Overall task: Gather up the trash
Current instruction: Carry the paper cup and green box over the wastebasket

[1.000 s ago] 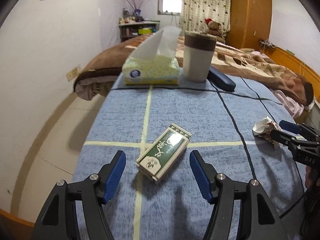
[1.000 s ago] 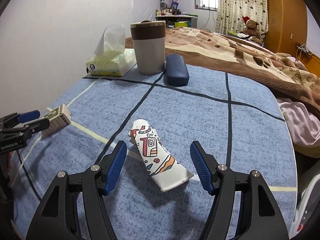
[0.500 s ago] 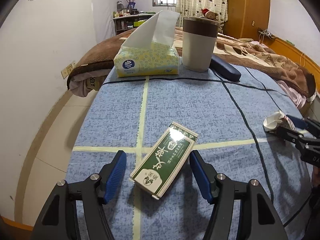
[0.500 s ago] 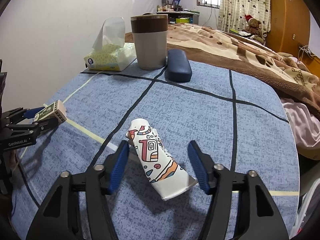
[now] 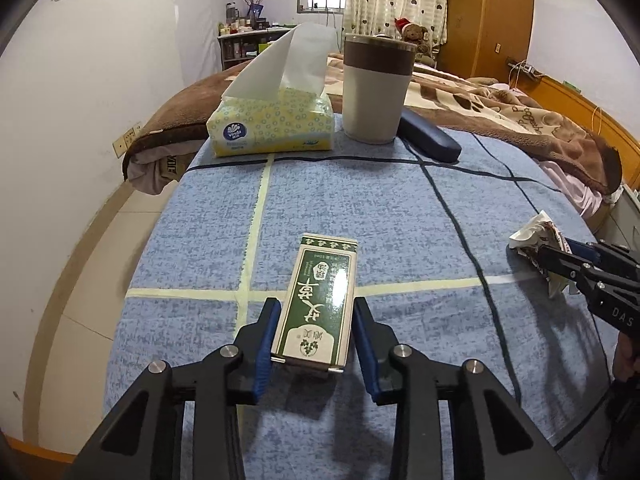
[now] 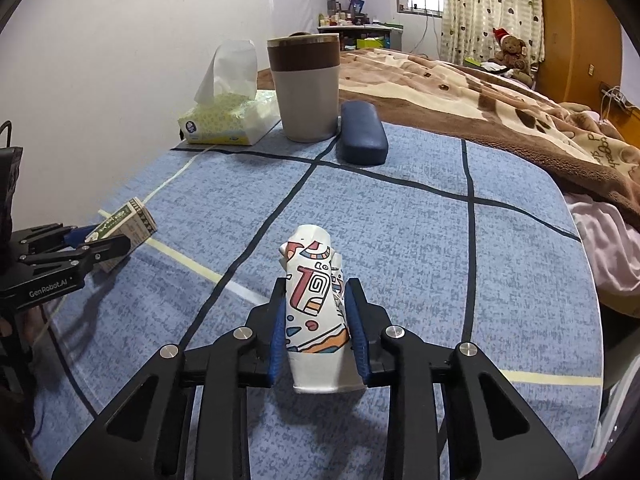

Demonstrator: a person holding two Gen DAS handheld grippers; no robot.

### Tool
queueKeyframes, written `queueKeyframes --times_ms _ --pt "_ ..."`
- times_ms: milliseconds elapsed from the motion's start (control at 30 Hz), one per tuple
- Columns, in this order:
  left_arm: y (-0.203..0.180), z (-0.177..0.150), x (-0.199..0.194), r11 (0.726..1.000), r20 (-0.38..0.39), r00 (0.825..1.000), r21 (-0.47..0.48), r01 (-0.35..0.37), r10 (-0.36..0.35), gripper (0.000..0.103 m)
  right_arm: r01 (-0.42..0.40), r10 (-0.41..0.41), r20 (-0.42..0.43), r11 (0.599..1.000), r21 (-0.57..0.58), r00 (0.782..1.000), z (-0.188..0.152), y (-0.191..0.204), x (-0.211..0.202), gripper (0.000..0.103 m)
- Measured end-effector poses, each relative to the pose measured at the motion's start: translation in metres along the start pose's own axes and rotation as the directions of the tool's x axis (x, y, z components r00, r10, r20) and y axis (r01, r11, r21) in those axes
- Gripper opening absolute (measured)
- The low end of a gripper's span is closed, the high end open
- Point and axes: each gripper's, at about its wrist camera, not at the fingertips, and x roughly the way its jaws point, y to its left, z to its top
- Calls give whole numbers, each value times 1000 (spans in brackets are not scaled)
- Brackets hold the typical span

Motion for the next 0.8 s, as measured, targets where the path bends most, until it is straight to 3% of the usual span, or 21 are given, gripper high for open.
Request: queueKeyframes --times_ms 300,800 --pt "-22 -3 -20 1000 37 999 8 28 -28 33 -1 0 40 999 32 999 -2 -5 -17 29" --pt "-98 -6 -69 992 102 990 92 85 -94 33 32 -46 140 994 102 989 -15 -39 -76 29"
